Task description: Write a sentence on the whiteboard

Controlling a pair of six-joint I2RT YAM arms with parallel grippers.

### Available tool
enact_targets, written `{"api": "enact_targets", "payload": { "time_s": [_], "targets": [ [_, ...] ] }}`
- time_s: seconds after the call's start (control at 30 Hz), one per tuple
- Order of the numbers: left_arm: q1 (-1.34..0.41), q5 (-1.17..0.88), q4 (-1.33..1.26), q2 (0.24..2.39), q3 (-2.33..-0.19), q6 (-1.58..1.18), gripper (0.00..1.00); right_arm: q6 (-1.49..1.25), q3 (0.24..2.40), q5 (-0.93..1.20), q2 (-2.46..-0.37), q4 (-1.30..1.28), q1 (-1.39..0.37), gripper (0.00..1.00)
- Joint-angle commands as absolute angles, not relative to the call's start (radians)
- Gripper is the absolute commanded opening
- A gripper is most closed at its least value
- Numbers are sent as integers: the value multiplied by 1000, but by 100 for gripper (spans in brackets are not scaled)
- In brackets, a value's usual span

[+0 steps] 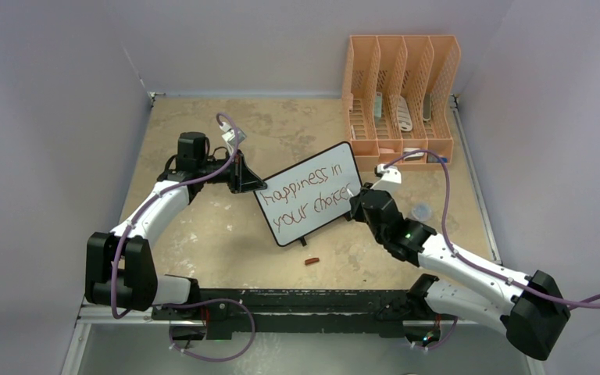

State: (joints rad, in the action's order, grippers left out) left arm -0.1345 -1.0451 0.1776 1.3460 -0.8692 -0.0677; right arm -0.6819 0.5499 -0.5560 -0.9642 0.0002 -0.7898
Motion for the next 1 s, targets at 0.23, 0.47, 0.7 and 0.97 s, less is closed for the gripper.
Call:
{"api": "enact_targets", "payload": {
  "time_s": [0.23,0.47,0.7,0.97],
  "targets": [
    [-129,-909,215,1356,-863,-18,0,-753,578,-626,-982,-73,-783,0],
    [-129,-911,214,1356,-864,-18,0,-765,584,-643,-986,-90,-776,0],
    [-129,-911,213,1356,-864,-20,0,-751,580,-575,-988,-80,-775,0],
    [-129,-910,211,1356,-864,-20,0,-743,580,-496,-981,-84,-775,0]
  ]
}}
